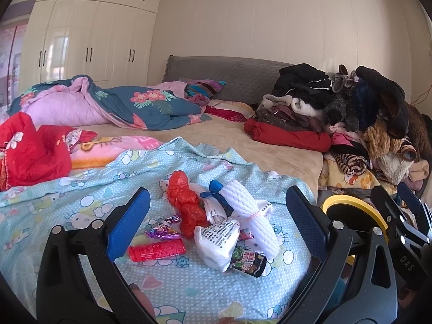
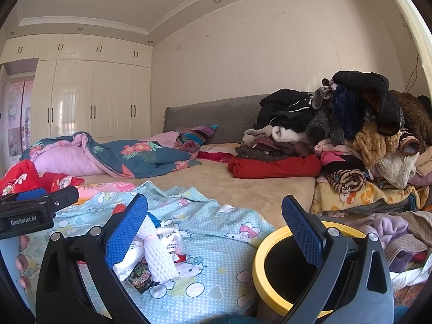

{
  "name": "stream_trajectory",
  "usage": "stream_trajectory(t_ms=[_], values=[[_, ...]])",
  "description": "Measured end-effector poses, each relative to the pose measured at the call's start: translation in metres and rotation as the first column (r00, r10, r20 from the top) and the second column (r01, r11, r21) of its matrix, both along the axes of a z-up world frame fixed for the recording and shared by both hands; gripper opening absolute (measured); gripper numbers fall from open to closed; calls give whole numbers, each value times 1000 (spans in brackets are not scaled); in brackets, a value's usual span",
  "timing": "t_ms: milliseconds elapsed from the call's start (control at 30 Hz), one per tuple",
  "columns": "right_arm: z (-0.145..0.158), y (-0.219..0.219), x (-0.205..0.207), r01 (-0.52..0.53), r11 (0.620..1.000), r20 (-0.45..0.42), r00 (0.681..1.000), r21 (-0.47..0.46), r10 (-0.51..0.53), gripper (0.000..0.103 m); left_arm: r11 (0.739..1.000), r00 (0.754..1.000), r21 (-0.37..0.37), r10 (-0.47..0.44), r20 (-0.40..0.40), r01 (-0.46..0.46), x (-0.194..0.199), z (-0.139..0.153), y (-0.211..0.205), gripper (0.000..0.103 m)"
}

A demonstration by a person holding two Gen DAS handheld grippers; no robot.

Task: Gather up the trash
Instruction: 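Grasp the red plastic bag with the left tool while the right tool grasps the white foam net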

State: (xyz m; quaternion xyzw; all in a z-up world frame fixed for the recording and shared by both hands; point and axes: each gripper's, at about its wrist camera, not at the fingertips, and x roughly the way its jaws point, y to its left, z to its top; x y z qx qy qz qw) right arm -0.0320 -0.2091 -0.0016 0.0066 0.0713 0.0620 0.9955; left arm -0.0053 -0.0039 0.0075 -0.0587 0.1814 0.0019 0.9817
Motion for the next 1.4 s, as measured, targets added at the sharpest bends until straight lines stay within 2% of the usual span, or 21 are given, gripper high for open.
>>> stream_trajectory(t_ms=[267, 600, 733, 1000, 1200, 1400], values=[[-5, 27, 8, -116, 993, -45, 992, -23, 115, 97, 998, 998, -30, 59, -11, -59, 6, -2, 27, 92], [-12, 64, 29, -249, 968, -134, 961, -30, 243, 97, 989, 993, -89, 112, -42, -115, 18, -8, 66, 92], [-13, 74, 35, -278, 960, -150, 951, -36, 269, 97, 986, 989, -85, 137, -54, -141, 27, -10, 74, 92], [-26, 79, 64, -277, 960, -231, 938, -46, 260, 97, 987, 993, -122, 99, -68, -107, 57, -15, 77, 92], [-43, 73, 91, -289, 957, -326, 907, -29, 265, 97, 989, 991, -139, 30, -134, -49, 95, -26, 69, 92], [-58, 74, 109, -329, 943, -405, 869, -43, 284, 97, 989, 982, -142, 13, -189, -41, 128, -38, 66, 92]])
